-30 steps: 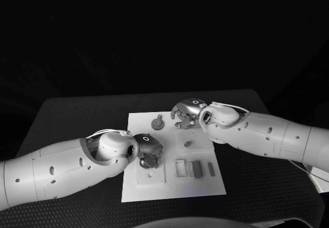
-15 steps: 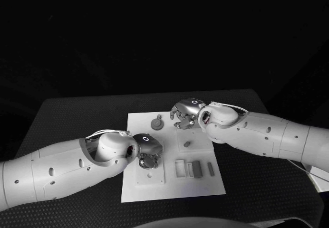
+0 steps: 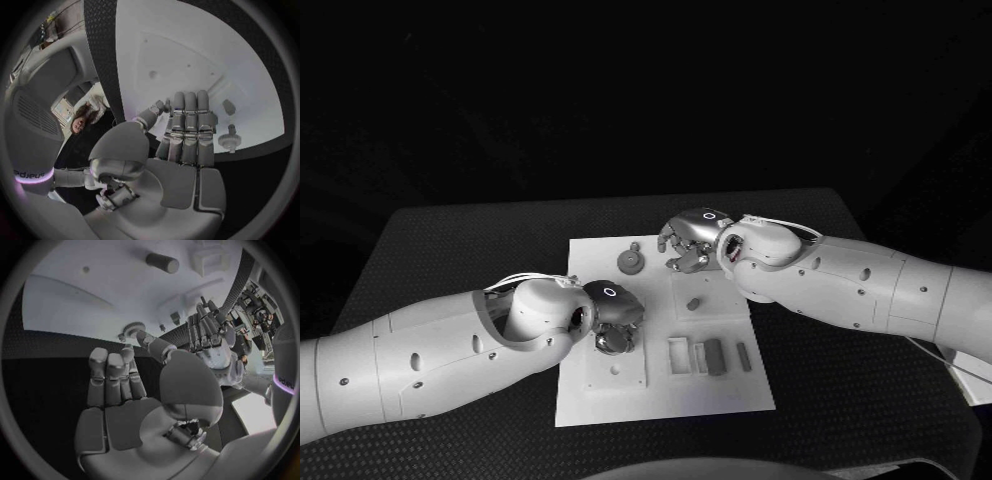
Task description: Assemble the parts on the task board
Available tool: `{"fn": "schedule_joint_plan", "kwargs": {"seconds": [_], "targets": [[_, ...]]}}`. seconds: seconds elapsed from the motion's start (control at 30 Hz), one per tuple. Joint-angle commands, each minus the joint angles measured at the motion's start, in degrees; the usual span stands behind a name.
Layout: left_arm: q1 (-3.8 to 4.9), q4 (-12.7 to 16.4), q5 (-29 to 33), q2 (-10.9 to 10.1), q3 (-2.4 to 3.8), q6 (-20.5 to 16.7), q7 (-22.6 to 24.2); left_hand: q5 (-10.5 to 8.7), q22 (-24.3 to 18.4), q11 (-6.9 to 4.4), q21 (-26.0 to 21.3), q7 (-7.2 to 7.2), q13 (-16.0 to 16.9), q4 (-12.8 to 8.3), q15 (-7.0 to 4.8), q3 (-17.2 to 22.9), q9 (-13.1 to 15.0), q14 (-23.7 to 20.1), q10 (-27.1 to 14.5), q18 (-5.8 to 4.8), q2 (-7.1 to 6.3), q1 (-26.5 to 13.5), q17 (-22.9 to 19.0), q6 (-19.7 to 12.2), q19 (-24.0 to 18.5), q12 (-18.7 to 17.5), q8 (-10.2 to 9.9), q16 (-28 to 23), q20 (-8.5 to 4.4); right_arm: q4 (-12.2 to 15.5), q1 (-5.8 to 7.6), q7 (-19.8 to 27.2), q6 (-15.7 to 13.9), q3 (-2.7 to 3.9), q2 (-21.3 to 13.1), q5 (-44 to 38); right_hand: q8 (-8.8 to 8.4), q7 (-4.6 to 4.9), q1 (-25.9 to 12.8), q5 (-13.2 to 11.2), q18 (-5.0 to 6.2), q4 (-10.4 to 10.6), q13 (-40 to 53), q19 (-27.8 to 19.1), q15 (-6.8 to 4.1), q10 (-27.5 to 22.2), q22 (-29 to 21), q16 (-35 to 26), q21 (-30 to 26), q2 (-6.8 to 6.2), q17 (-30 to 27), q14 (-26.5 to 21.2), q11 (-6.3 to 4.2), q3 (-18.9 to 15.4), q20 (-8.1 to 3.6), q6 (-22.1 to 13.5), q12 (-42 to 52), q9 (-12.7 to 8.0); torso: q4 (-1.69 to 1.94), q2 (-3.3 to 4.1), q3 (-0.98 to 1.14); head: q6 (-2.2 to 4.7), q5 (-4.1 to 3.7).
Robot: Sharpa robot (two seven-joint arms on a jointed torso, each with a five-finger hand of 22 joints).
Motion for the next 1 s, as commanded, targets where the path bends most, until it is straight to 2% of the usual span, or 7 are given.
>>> {"fn": "schedule_joint_plan", "kwargs": {"seconds": [0.03,0.37,1.0], "targets": [[0.02,-0.2,-1.0,0.4,-0.01,-0.4,-0.3,0.36,0.1,0.07,0.3,-1.83,0.1,0.0,0.08,0.3,0.1,0.3,0.5,0.73,-0.17,0.4,0.1,2.4,0.4,0.2,0.2,0.3,-0.11,0.1,0.02,0.4,0.8,0.03,0.0,0.0,0.14,0.28,0.1,0.1,1.76,-0.4,-0.1,0.1,0.09,0.4,0.8,0.1,0.3,0.47,0.0,0.3,-0.14,0.0,-0.14,0.0,0.2,-0.1,0.01,-0.01,-0.03,0.02,-0.03],[0.01,-0.6,-1.1,0.6,-0.26,0.1,-0.3,0.37,0.1,0.06,0.3,-1.84,0.1,0.0,0.06,0.3,0.2,0.4,0.5,0.72,-0.20,0.4,0.1,2.4,0.4,0.2,0.2,0.3,-0.12,0.2,0.02,0.4,0.9,0.03,0.0,0.0,0.15,0.28,0.1,0.1,1.76,-0.5,-0.1,0.1,0.09,0.4,0.8,0.1,0.3,0.49,0.0,0.3,-0.14,0.0,-0.13,0.0,0.2,-0.1,0.05,0.00,-0.05,-0.16,-0.04],[0.02,-0.6,-1.3,0.3,-0.33,1.1,0.1,0.37,0.2,0.06,0.4,-1.84,0.1,0.1,0.06,0.4,0.2,0.4,0.5,0.68,-0.22,0.4,0.2,2.4,0.4,0.1,0.2,0.2,-0.14,0.2,0.02,0.4,1.3,0.03,0.0,0.0,0.17,0.28,0.1,0.1,1.76,-0.6,-0.1,0.1,0.10,0.4,0.8,0.1,0.3,0.54,0.0,0.3,-0.13,0.0,-0.12,0.0,0.2,-0.2,0.05,-0.02,-0.05,-0.38,-0.10]]}}
